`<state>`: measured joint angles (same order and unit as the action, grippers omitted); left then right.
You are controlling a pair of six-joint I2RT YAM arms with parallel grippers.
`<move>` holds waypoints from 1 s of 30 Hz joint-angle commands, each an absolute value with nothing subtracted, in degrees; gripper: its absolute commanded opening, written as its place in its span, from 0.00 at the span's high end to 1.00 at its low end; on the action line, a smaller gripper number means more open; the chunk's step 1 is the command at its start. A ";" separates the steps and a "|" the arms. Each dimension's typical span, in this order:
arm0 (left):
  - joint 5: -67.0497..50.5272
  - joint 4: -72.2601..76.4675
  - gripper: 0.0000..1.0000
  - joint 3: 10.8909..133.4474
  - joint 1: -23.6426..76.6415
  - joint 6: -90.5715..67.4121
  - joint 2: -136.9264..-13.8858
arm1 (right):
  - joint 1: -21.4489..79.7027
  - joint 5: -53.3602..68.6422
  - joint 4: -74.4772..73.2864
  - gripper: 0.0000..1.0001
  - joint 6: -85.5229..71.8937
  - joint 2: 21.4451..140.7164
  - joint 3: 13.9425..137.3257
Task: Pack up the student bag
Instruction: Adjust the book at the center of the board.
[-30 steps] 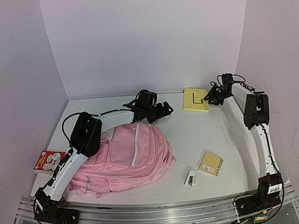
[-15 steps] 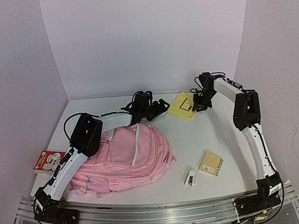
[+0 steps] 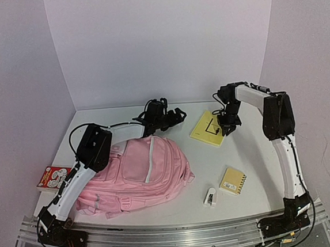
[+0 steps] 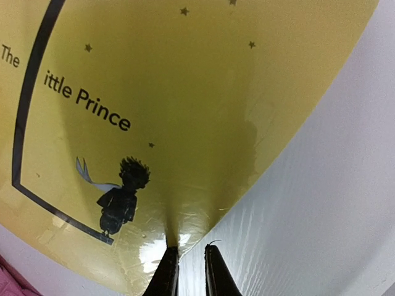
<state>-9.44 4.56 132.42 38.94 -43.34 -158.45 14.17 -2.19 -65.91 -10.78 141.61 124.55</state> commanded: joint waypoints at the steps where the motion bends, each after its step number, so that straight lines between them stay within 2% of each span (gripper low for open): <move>1: -16.08 5.66 0.11 133.56 39.29 -42.51 -158.87 | 14.58 -6.79 -73.12 0.88 -10.43 139.33 112.35; 7: -19.87 3.91 0.18 133.68 42.92 -39.68 -159.91 | 14.61 -6.41 -66.19 0.86 -12.16 129.60 103.69; 10: -18.56 1.61 0.21 133.85 44.75 -37.36 -160.21 | 14.64 -6.39 -59.86 0.73 -13.96 123.84 97.50; 16: -20.51 0.81 0.33 133.34 46.47 -38.83 -161.32 | 13.92 -6.18 -47.99 0.45 -21.96 117.40 91.11; 22: -22.81 1.43 0.43 127.09 49.80 -38.75 -158.74 | 9.77 -4.69 -36.13 0.30 -29.52 114.86 86.09; 27: -20.13 -0.65 0.44 126.67 52.29 -38.06 -157.55 | 5.77 2.79 -30.44 0.26 -30.37 117.63 86.48; 30: -14.35 -3.19 0.42 129.60 52.03 -38.94 -158.20 | 4.15 8.31 -29.16 0.26 -28.95 121.21 88.58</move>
<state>-19.46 4.40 128.88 50.52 -38.80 -158.43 6.19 0.07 -34.81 -28.26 117.62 86.20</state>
